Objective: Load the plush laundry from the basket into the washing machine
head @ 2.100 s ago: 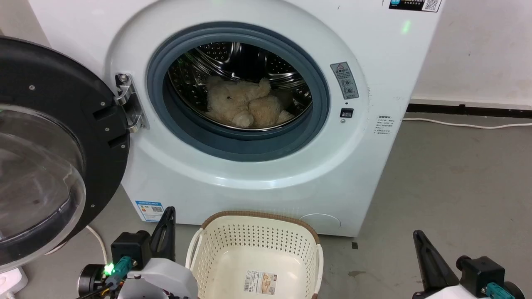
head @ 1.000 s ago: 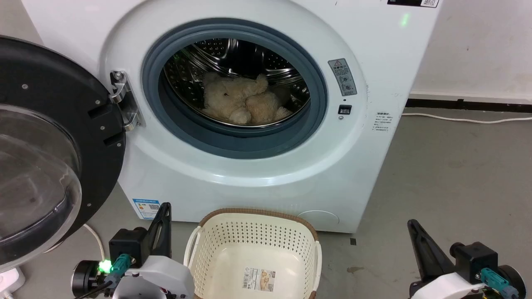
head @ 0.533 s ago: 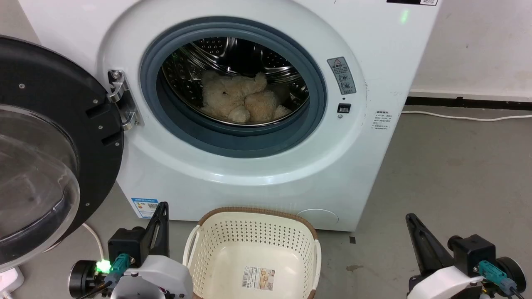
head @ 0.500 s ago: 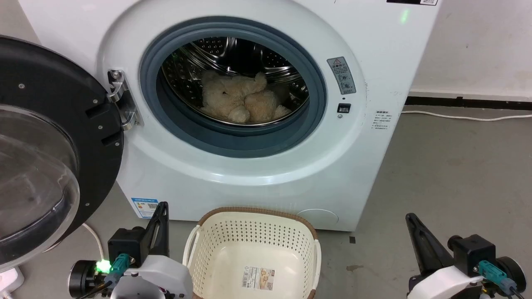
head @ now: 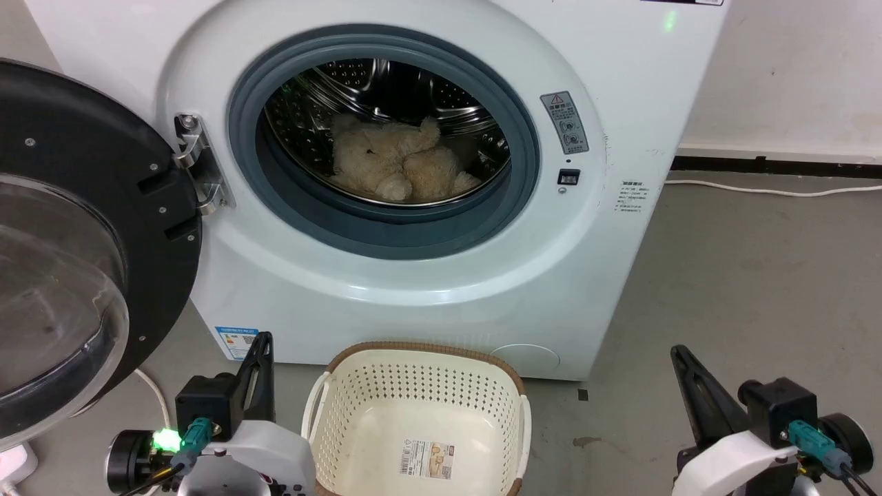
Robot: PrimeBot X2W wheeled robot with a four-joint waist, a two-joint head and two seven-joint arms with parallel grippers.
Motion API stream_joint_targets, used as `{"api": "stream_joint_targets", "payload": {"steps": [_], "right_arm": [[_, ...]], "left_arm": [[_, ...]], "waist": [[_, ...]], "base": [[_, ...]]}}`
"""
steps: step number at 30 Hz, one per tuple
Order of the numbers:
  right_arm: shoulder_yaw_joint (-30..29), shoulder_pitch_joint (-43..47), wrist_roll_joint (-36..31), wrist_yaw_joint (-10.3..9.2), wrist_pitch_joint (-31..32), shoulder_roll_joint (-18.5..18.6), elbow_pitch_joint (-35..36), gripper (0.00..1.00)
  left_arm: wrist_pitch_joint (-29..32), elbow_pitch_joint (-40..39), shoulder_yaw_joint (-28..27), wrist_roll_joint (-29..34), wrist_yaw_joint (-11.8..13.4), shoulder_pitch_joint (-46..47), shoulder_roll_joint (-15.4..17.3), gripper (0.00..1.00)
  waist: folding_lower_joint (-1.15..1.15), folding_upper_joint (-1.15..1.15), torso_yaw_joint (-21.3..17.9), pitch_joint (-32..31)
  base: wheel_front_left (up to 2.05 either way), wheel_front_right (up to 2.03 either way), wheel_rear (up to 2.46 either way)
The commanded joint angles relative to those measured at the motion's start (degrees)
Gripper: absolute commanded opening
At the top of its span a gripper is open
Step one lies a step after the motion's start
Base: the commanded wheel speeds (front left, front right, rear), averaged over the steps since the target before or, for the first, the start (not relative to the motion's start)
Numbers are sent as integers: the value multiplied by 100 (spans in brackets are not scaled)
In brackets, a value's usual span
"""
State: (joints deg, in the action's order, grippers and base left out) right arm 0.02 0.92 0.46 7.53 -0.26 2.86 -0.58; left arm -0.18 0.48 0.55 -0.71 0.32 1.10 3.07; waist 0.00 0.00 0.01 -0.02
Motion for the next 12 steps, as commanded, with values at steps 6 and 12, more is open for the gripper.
{"api": "stream_joint_targets", "payload": {"steps": [6,12], "right_arm": [[-2,-92,-46,-4,26,1,58,0],[-2,-92,-46,-4,26,1,58,0]], "left_arm": [[18,-48,-55,71,-32,-110,-19,0],[18,-48,-55,71,-32,-110,-19,0]], "waist": [[0,0,-1,2],[0,0,-1,2]], "base": [[0,0,0],[0,0,0]]}}
